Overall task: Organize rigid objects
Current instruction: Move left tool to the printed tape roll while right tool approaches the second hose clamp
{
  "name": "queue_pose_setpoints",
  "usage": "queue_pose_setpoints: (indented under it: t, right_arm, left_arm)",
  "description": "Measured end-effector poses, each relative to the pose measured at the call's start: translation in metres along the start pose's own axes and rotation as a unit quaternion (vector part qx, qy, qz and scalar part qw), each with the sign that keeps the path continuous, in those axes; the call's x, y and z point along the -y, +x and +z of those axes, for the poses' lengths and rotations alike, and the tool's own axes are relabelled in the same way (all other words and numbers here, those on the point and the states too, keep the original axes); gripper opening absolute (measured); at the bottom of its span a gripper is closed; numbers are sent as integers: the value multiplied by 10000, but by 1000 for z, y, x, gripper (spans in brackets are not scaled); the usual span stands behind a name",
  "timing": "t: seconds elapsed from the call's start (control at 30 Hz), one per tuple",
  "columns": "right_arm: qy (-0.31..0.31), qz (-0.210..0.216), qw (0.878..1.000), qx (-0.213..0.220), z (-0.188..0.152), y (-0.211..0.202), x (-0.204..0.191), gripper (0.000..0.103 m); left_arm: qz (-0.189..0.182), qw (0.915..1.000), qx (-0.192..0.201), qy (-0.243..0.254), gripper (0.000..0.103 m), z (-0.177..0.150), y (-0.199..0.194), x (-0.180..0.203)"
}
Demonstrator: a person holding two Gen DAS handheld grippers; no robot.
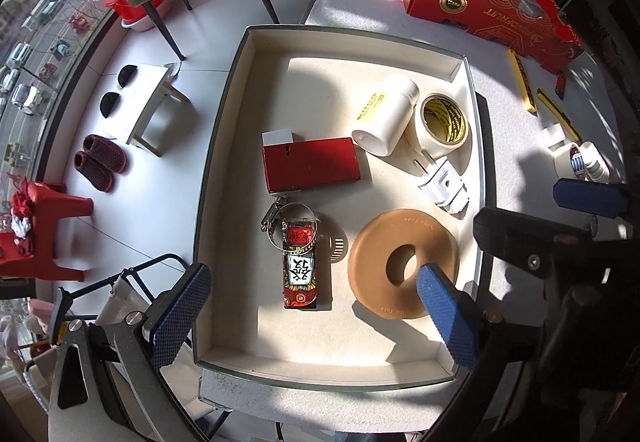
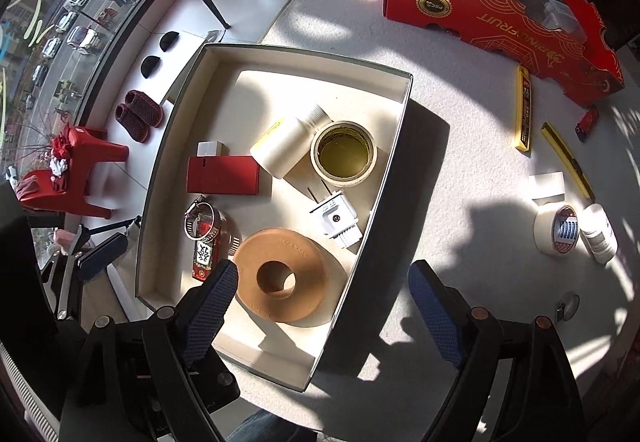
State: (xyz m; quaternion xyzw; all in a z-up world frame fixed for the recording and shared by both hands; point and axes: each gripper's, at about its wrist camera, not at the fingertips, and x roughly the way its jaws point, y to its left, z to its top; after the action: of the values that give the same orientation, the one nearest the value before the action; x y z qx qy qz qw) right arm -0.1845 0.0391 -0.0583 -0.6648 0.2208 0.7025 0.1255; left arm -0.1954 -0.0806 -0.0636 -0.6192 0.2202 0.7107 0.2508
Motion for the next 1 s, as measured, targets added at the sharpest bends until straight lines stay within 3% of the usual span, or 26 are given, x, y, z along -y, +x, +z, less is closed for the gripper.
queue_pose_setpoints:
  t: [0.2,0.37,0.5,0.63,0.9,1.0]
  right_arm:
    - [681,-19,9976,76,-24,-9,54,88]
    - [1591,-83,9871,147,-54,-18,125,88]
    - [2361,-226,9714,122,-86,-20,186,88]
    - [3222,-109,9463,236,-119,-26,244,88]
    - [3574,-183,9331,358,-144,-33,311,88]
    - [3526,-167,9350,344,-143,-28,323,88]
  left_arm:
    - [-123,9987,-58,500,103,3,-5,46]
    - [-307,9953,-180,896,103,7,-3,100]
    - [-433,9924,-297,1116,103,12,3,148]
    - [-417,9889,-358,1382,103,17,12,203]
    - [-275,9942,-238,1009,103,55,36,275]
    - [-210,9961,-283,813,103,71,51,293]
